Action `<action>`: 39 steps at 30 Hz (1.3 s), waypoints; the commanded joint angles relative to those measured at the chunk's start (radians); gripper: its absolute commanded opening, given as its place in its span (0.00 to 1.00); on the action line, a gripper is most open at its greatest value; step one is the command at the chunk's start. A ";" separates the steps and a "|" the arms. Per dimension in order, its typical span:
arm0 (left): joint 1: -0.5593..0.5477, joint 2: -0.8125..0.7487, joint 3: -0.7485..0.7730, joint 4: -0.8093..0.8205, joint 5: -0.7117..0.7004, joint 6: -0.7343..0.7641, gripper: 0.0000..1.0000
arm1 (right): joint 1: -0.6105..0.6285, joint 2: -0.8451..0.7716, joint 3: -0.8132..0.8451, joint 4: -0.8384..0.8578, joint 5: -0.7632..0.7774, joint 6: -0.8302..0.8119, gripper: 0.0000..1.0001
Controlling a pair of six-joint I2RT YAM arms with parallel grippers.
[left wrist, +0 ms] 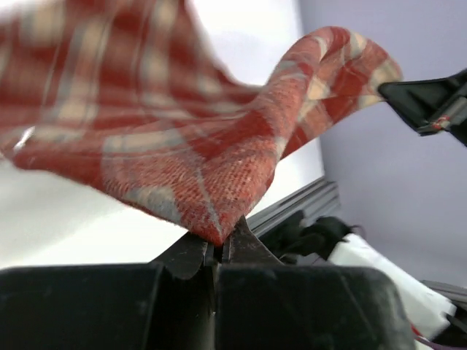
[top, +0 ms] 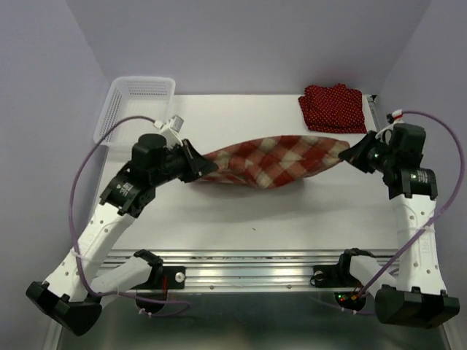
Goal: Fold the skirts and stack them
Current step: Flatten the skirt out
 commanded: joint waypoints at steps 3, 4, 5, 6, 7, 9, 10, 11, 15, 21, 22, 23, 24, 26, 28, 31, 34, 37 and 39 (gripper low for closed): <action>0.000 0.066 0.376 -0.078 -0.029 0.106 0.00 | -0.007 -0.029 0.318 -0.025 0.180 0.015 0.01; 0.000 0.084 0.447 -0.074 -0.046 0.109 0.00 | -0.007 -0.023 0.375 -0.016 0.188 0.019 0.01; 0.000 0.091 0.477 -0.071 -0.078 0.112 0.00 | -0.007 -0.017 0.401 -0.009 0.199 0.023 0.01; 0.002 0.100 0.505 -0.069 -0.093 0.117 0.00 | -0.007 -0.007 0.429 -0.008 0.222 0.024 0.01; 0.002 0.115 0.547 -0.069 -0.106 0.126 0.00 | -0.007 0.009 0.476 -0.008 0.226 0.021 0.01; 0.008 0.136 0.574 -0.075 -0.164 0.135 0.01 | -0.007 0.025 0.497 0.017 0.227 0.021 0.01; 0.012 0.164 0.580 -0.068 -0.185 0.144 0.01 | -0.007 0.051 0.494 0.027 0.207 0.019 0.01; 0.022 0.182 0.580 -0.072 -0.192 0.144 0.01 | -0.007 0.069 0.487 0.034 0.188 0.021 0.01; 0.196 0.349 0.589 -0.037 0.073 0.164 0.00 | -0.007 0.238 0.474 0.098 -0.006 0.032 0.01; 0.390 0.855 1.201 -0.219 0.362 0.233 0.00 | -0.007 0.653 0.913 0.120 -0.062 0.056 0.01; 0.400 0.929 1.353 -0.256 0.400 0.236 0.00 | -0.007 0.705 1.014 0.107 -0.067 0.065 0.01; 0.432 1.116 1.743 -0.261 0.558 0.153 0.00 | -0.007 0.783 1.185 0.106 -0.085 0.085 0.01; 0.453 1.118 1.747 -0.261 0.560 0.091 0.00 | -0.007 0.807 1.249 0.113 -0.090 0.093 0.01; 0.482 1.088 1.641 0.001 0.713 -0.036 0.00 | -0.007 0.816 1.306 0.138 -0.058 0.104 0.01; 0.496 0.932 1.426 0.172 0.703 -0.089 0.00 | -0.007 0.765 1.272 0.178 -0.010 0.089 0.01; 0.496 0.806 1.049 0.128 0.582 0.078 0.00 | -0.007 0.668 0.965 0.244 -0.007 0.070 0.04; 0.488 0.740 0.764 -0.009 0.397 0.230 0.00 | -0.007 0.493 0.513 0.337 -0.068 0.087 0.05; 0.468 0.698 0.398 -0.017 0.293 0.267 0.00 | -0.007 0.387 0.076 0.428 -0.112 0.119 0.06; 0.457 0.693 0.240 0.010 0.230 0.258 0.00 | -0.007 0.308 -0.155 0.433 -0.106 0.127 0.12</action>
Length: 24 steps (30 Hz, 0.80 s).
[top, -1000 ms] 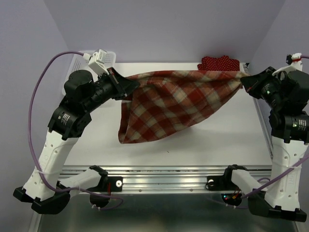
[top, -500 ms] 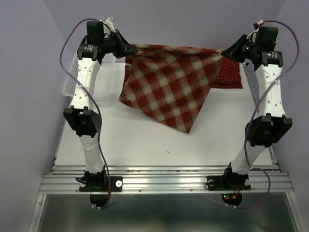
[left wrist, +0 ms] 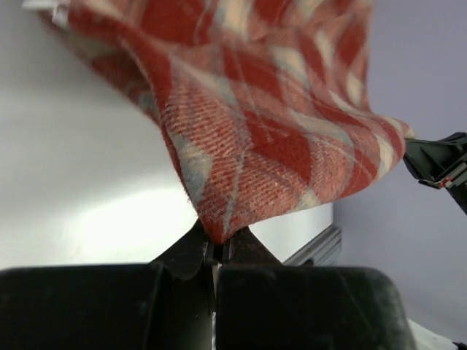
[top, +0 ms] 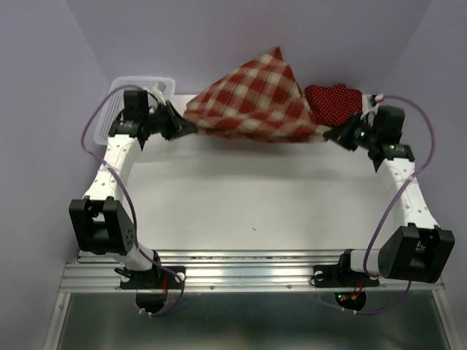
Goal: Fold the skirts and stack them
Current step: Flatten the skirt out
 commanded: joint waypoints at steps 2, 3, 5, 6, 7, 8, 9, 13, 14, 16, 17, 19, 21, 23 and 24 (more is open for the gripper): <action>-0.019 0.050 -0.440 -0.043 -0.154 0.118 0.10 | -0.014 -0.075 -0.446 -0.022 0.011 0.007 0.31; -0.027 0.035 -0.486 -0.055 -0.178 0.125 0.22 | -0.014 -0.092 -0.471 -0.059 0.019 -0.021 0.46; -0.047 -0.060 -0.598 -0.092 -0.289 0.107 0.69 | -0.014 -0.127 -0.491 -0.137 0.048 -0.060 0.77; -0.071 -0.101 -0.619 -0.107 -0.312 0.090 0.90 | -0.014 -0.172 -0.491 -0.192 0.090 -0.080 1.00; -0.082 -0.184 -0.641 -0.141 -0.348 0.078 0.99 | -0.014 -0.192 -0.468 -0.217 0.111 -0.091 1.00; -0.090 -0.221 -0.636 -0.159 -0.369 0.072 0.99 | -0.014 -0.206 -0.447 -0.257 0.124 -0.100 1.00; -0.099 -0.256 -0.630 -0.178 -0.393 0.069 0.99 | -0.014 -0.215 -0.424 -0.273 0.134 -0.105 1.00; -0.122 -0.345 -0.558 -0.245 -0.517 0.036 0.99 | -0.014 -0.224 -0.349 -0.290 0.134 -0.160 1.00; -0.122 -0.341 -0.546 -0.242 -0.543 0.035 0.99 | -0.014 -0.218 -0.336 -0.285 0.135 -0.167 1.00; -0.123 -0.318 -0.521 -0.227 -0.553 0.035 0.99 | -0.005 -0.207 -0.324 -0.253 0.141 -0.181 1.00; -0.125 -0.286 -0.505 -0.200 -0.554 0.039 0.99 | -0.005 -0.200 -0.316 -0.236 0.148 -0.178 1.00; -0.127 -0.249 -0.480 -0.175 -0.568 0.030 0.99 | 0.024 -0.166 -0.287 -0.163 0.161 -0.180 1.00; -0.133 -0.189 -0.428 -0.147 -0.589 0.038 0.99 | 0.050 -0.100 -0.261 -0.103 0.175 -0.193 1.00; -0.143 -0.134 -0.368 -0.132 -0.638 0.052 0.99 | 0.104 -0.030 -0.183 -0.101 0.224 -0.244 1.00; -0.145 -0.116 -0.353 -0.118 -0.646 0.056 0.99 | 0.128 0.045 -0.128 -0.092 0.265 -0.281 1.00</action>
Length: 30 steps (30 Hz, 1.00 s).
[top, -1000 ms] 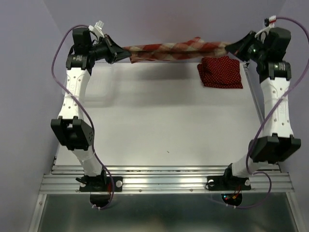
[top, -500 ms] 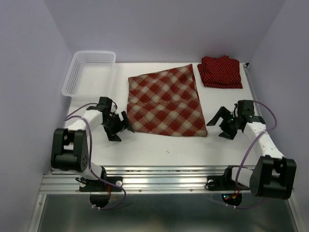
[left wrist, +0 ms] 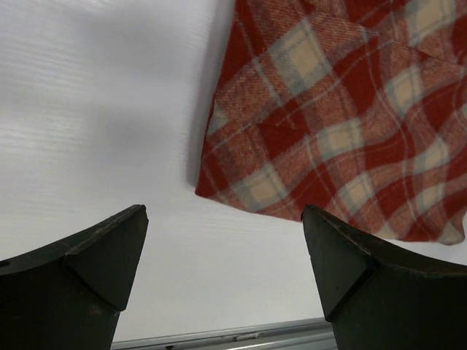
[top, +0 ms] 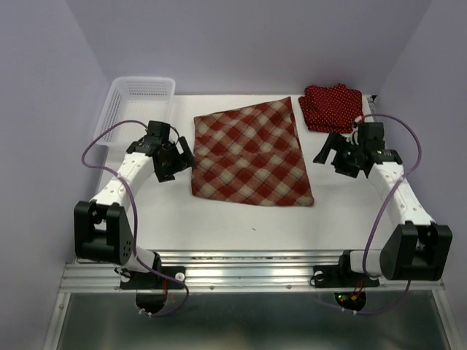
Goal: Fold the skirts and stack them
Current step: Fold the skirt
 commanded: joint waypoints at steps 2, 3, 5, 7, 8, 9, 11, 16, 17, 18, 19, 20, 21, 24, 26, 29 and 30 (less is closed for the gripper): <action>-0.017 0.105 0.138 0.096 -0.100 0.033 0.99 | 0.131 0.200 0.195 0.136 0.132 -0.117 1.00; -0.017 0.131 0.150 0.110 -0.099 0.034 0.99 | 0.143 0.241 0.223 0.151 0.138 -0.124 1.00; -0.018 0.215 0.200 0.134 -0.089 0.036 0.99 | 0.171 0.359 0.319 0.159 0.164 -0.134 1.00; -0.020 0.305 0.265 0.157 -0.070 0.030 0.99 | 0.186 0.474 0.431 0.169 0.181 -0.163 1.00; -0.021 0.330 0.283 0.170 -0.068 0.030 0.99 | 0.197 0.514 0.465 0.192 0.181 -0.177 1.00; -0.023 0.358 0.309 0.174 -0.071 0.030 0.99 | 0.197 0.554 0.505 0.191 0.183 -0.192 1.00; -0.023 0.436 0.396 0.168 -0.098 0.042 0.99 | 0.208 0.640 0.596 0.177 0.199 -0.240 1.00; -0.023 0.631 0.584 0.136 -0.114 0.060 0.95 | 0.228 0.884 0.820 0.182 0.246 -0.311 0.97; -0.023 0.659 0.654 0.122 -0.129 0.065 0.94 | 0.228 0.915 0.849 0.173 0.243 -0.317 0.94; -0.024 0.686 0.693 0.106 -0.138 0.066 0.92 | 0.228 0.971 0.878 0.167 0.236 -0.323 0.92; -0.024 0.738 0.727 0.078 -0.143 0.067 0.90 | 0.228 0.994 0.935 0.163 0.235 -0.323 0.88; -0.023 0.761 0.789 0.066 -0.142 0.071 0.88 | 0.228 1.016 0.958 0.162 0.235 -0.323 0.84; -0.023 0.784 0.822 0.052 -0.140 0.077 0.86 | 0.228 1.056 0.981 0.159 0.232 -0.323 0.80; -0.023 0.852 0.912 0.009 -0.154 0.089 0.77 | 0.228 1.103 1.055 0.148 0.224 -0.328 0.76; -0.023 0.881 0.932 -0.007 -0.157 0.097 0.70 | 0.228 1.140 1.088 0.150 0.204 -0.329 0.74; -0.018 0.915 0.957 -0.017 -0.140 0.106 0.67 | 0.237 1.188 1.134 0.148 0.192 -0.325 0.69; -0.018 0.921 0.960 -0.017 -0.135 0.105 0.67 | 0.237 1.197 1.142 0.147 0.193 -0.325 0.67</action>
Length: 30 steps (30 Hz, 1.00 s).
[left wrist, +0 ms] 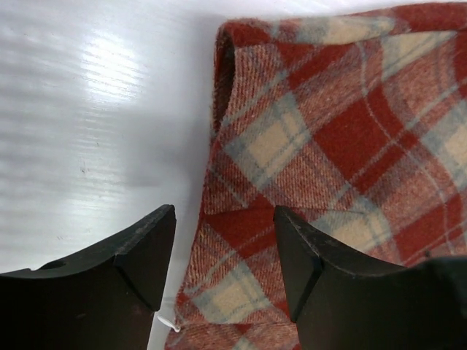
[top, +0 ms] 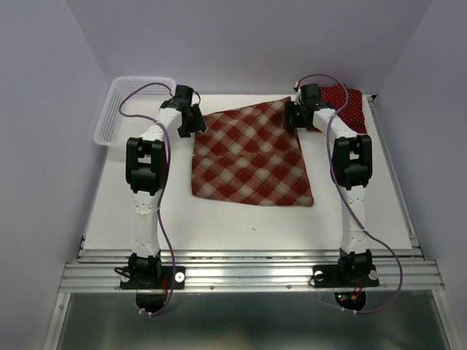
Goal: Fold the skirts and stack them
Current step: Fold the skirt
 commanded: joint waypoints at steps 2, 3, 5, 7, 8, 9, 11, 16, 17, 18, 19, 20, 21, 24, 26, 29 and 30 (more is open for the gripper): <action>0.000 0.035 0.067 -0.062 0.003 0.028 0.67 | 0.013 0.034 0.093 0.013 -0.016 -0.013 0.62; 0.000 0.038 0.071 -0.059 0.011 0.029 0.63 | 0.013 0.040 0.096 0.015 -0.016 -0.015 0.59; 0.000 0.041 0.070 -0.050 0.020 0.026 0.52 | 0.013 0.044 0.094 0.021 -0.006 -0.013 0.48; 0.001 0.039 0.071 -0.044 0.026 0.025 0.41 | 0.013 0.044 0.091 0.020 -0.013 -0.013 0.38; 0.000 0.041 0.074 -0.038 0.037 0.026 0.30 | 0.013 0.046 0.090 0.020 -0.038 -0.018 0.35; 0.001 0.041 0.077 -0.033 0.050 0.028 0.24 | 0.013 0.047 0.088 0.023 -0.049 -0.018 0.30; 0.001 0.048 0.100 -0.044 0.061 0.026 0.00 | 0.013 0.051 0.093 0.021 -0.058 -0.010 0.22; 0.003 0.032 0.140 -0.061 0.060 0.023 0.00 | 0.013 0.023 0.091 0.035 -0.020 -0.009 0.04; 0.001 0.029 0.140 -0.065 0.060 0.025 0.00 | 0.013 0.017 0.091 0.041 -0.006 -0.007 0.01; 0.001 0.025 0.162 -0.071 0.064 0.025 0.00 | 0.013 0.008 0.091 0.058 0.008 -0.003 0.01; 0.003 0.021 0.172 -0.075 0.069 0.028 0.00 | 0.013 -0.002 0.091 0.065 0.019 0.001 0.01; 0.003 0.015 0.204 -0.096 0.071 0.028 0.00 | 0.013 -0.023 0.093 0.079 0.040 0.010 0.01; 0.001 0.012 0.220 -0.108 0.072 0.029 0.00 | 0.013 -0.035 0.091 0.087 0.063 0.023 0.01; 0.001 -0.028 0.231 -0.118 0.080 0.035 0.00 | 0.013 -0.086 0.093 0.089 0.143 0.065 0.00; 0.001 -0.063 0.219 -0.078 0.104 0.037 0.00 | 0.013 -0.106 0.093 0.090 0.180 0.066 0.01; 0.003 -0.071 0.237 -0.043 0.142 0.034 0.00 | 0.013 -0.127 0.100 0.090 0.218 0.079 0.01; 0.003 -0.068 0.245 -0.036 0.146 0.020 0.00 | 0.013 -0.127 0.105 0.087 0.226 0.089 0.01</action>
